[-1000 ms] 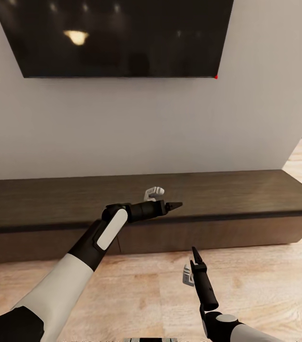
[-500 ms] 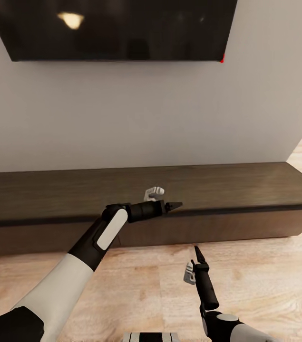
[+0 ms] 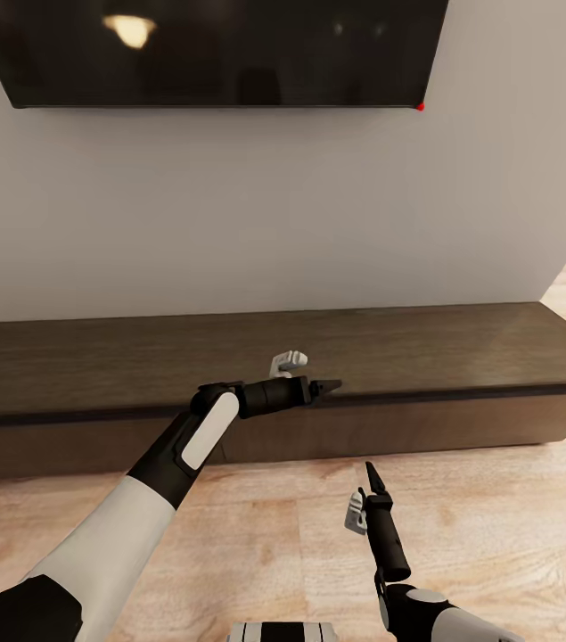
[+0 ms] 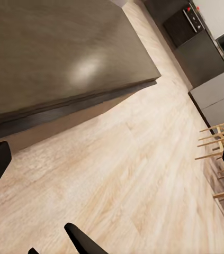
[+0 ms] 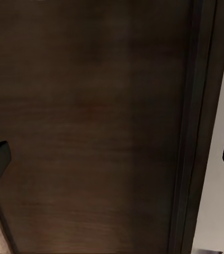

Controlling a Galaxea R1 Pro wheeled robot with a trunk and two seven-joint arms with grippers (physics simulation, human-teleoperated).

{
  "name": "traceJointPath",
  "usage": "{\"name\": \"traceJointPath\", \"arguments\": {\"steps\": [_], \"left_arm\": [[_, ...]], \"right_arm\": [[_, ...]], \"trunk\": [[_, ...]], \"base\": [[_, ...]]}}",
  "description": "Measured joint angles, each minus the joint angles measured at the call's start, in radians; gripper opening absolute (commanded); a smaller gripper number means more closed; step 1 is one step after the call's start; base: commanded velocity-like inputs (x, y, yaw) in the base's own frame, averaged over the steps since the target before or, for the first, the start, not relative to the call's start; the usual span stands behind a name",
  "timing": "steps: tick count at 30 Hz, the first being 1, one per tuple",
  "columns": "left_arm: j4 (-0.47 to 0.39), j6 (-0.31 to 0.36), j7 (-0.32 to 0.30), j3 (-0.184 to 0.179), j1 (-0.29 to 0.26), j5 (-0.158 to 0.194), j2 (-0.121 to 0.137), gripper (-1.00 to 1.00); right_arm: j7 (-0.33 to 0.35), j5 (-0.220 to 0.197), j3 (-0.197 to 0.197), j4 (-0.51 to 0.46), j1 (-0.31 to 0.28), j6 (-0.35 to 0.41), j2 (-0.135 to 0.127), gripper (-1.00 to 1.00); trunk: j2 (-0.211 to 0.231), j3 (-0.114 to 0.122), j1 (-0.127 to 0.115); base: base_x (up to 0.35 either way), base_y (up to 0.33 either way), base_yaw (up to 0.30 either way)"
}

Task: Place each of the two pumpkins and all three candles from the living room inside a cabinet in the living room (use any cabinet), then make sure every cabinet is closed, and position the cauldron so it is next to a table in the living room.

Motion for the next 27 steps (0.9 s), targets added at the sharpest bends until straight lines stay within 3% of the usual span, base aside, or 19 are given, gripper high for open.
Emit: {"name": "traceJointPath", "arguments": {"steps": [16,27], "left_arm": [[0.001,-0.001,-0.020,0.000,0.000,0.000,0.000,1.00],[-0.002,-0.001,-0.020,0.000,0.000,0.000,0.000,1.00]], "right_arm": [[0.000,0.000,-0.003,0.000,0.000,0.013,0.006,1.00],[0.003,0.000,-0.010,0.000,-0.001,0.012,0.003,1.00]], "trunk": [[0.000,0.000,0.000],[0.000,0.000,0.000]], "base": [[0.153,0.000,0.000],[0.017,0.000,0.000]]}}
